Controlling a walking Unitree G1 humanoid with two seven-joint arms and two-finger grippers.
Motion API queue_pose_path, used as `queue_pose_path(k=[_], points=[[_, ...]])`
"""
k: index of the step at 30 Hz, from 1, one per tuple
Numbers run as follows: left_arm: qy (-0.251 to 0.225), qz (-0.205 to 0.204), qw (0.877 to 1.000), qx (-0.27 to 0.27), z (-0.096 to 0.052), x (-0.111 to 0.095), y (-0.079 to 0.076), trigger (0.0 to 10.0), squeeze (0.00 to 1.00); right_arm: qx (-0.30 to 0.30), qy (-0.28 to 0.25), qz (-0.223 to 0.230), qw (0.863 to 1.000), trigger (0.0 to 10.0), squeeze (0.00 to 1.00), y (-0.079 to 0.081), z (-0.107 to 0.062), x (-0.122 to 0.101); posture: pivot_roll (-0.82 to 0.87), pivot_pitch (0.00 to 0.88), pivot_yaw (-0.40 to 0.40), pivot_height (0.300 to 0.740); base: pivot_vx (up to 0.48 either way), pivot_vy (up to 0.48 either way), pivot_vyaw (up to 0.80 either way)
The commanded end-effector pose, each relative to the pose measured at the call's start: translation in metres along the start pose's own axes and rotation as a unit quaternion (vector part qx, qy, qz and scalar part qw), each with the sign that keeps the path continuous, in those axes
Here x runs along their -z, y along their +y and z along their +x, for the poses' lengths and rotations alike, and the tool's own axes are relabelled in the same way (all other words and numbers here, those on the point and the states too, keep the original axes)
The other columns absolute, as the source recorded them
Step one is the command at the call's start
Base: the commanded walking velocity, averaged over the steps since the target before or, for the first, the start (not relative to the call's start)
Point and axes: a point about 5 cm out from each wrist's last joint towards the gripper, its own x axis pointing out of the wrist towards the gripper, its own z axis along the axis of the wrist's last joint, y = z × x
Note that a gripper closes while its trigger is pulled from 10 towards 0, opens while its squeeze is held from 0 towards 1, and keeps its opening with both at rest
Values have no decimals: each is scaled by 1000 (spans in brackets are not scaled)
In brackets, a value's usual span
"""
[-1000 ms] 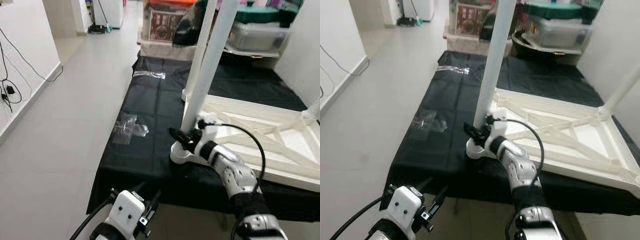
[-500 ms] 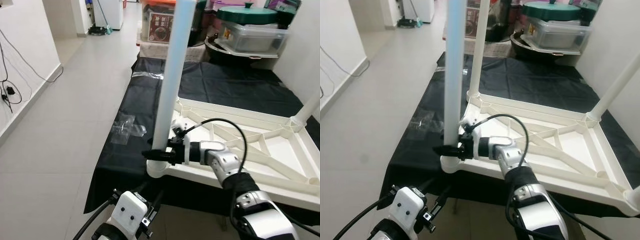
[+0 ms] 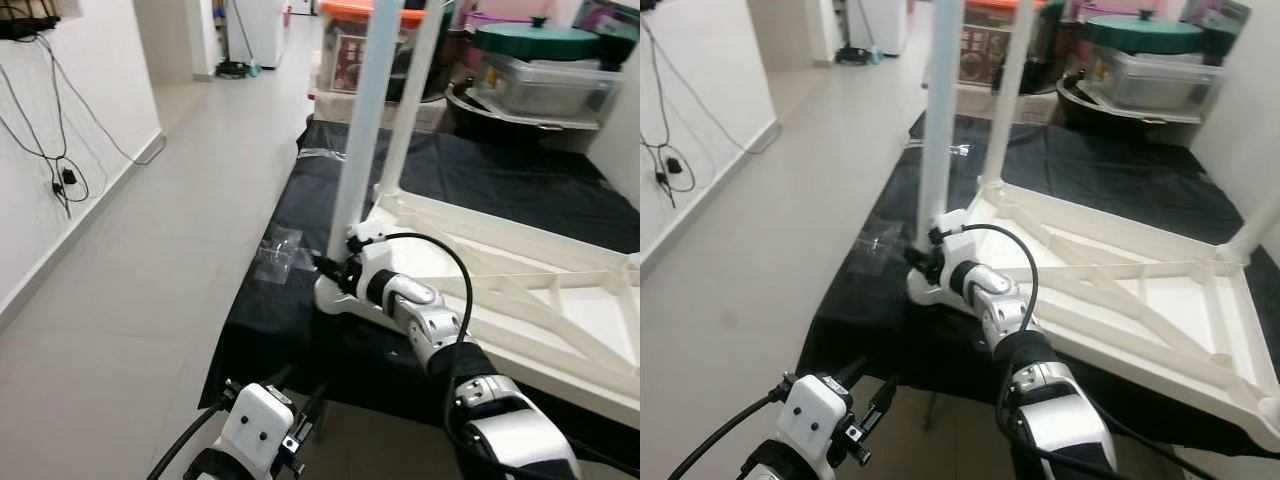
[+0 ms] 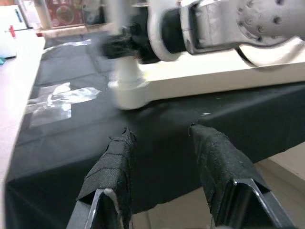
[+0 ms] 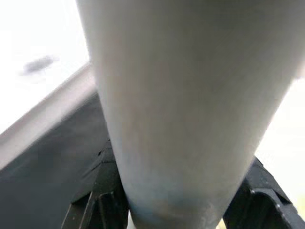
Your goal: Building children table
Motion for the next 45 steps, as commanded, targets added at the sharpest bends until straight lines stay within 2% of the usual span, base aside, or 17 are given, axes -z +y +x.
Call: queue_pose_path(k=[1,8,10,11,12,13,17,18,25,27,28,30,40,41,42,43,45], points=[[3,-4,1000,3,0,2,0,10000,0,184,23,36,982,0,0,-35,-19,12,118,66,-93,740,0,0,0],[3,-1,1000,2,0,2,1,10000,0,219,26,80,972,0,0,-2,-33,22,120,66,-93,740,0,0,0],[3,-1,1000,2,1,2,1,10000,0,187,23,94,977,1843,0,16,-31,22,121,66,-94,740,0,0,0],[4,-1,1000,1,1,2,1,10000,0,154,16,102,983,10000,0,30,-29,20,122,67,-93,740,0,0,0],[4,-1,1000,1,1,2,1,10000,0,154,16,102,983,10000,0,30,-29,20,122,67,-93,740,0,0,0],[3,-1,1000,1,0,2,1,10000,0,112,1,105,988,10000,1000,40,-28,17,122,67,-93,740,0,0,0],[4,-1,1000,1,0,2,1,10000,0,80,-14,107,991,10000,1000,46,-27,14,122,67,-93,740,0,0,0],[3,-2,1000,1,1,2,1,10000,0,13,-37,108,993,10000,0,44,-24,8,115,68,-96,740,0,0,0],[3,-4,1000,2,2,2,0,10000,0,-229,-34,75,970,10000,0,29,-17,1,108,66,-93,740,0,0,0],[1,-6,1000,4,3,2,0,10000,0,-387,15,24,922,10000,0,20,-20,3,112,60,-96,740,0,0,0],[1,-6,1000,4,3,2,0,10000,0,-387,15,24,922,10000,0,20,-20,3,112,60,-96,740,0,0,0],[0,-6,1000,4,3,2,-1,10000,0,-511,56,-6,858,10000,0,20,-26,1,118,56,-101,740,0,0,0],[1,-5,1000,0,0,1,-3,10000,0,-592,44,-61,803,10000,0,63,-21,-9,141,54,-114,740,0,0,0],[1,-5,1000,0,-1,1,-3,10000,0,-600,42,-60,797,7294,0,70,-23,-7,144,55,-116,740,0,0,0],[1,-5,1000,0,-1,1,-3,10000,0,-600,42,-60,797,7294,0,70,-23,-7,144,55,-116,740,0,0,0],[2,-5,1000,0,-1,1,-3,10000,0,-608,39,-62,791,2980,0,74,-25,-4,144,55,-116,740,0,0,0],[2,-6,1000,1,-1,1,-4,10000,0,-612,37,-63,787,2980,0,76,-26,-2,144,55,-116,740,0,0,0]])
